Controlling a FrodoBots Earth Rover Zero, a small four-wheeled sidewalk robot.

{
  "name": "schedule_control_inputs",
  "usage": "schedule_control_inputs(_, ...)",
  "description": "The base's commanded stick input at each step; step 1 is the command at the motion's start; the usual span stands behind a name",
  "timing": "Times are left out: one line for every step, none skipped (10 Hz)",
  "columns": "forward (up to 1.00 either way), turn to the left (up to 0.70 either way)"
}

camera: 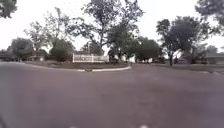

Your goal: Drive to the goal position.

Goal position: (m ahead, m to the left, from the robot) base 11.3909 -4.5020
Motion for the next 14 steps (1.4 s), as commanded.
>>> schedule_control_inputs(1.0,-0.34)
schedule_control_inputs(1.0,-0.07)
schedule_control_inputs(1.0,0.0)
schedule_control_inputs(1.0,0.0)
schedule_control_inputs(1.0,0.0)
schedule_control_inputs(1.0,0.0)
schedule_control_inputs(1.0,0.0)
schedule_control_inputs(1.0,-0.14)
schedule_control_inputs(1.0,-0.35)
schedule_control_inputs(1.0,-0.36)
schedule_control_inputs(1.0,-0.38)
schedule_control_inputs(1.0,-0.39)
schedule_control_inputs(1.0,-0.4)
schedule_control_inputs(1.0,-0.4)
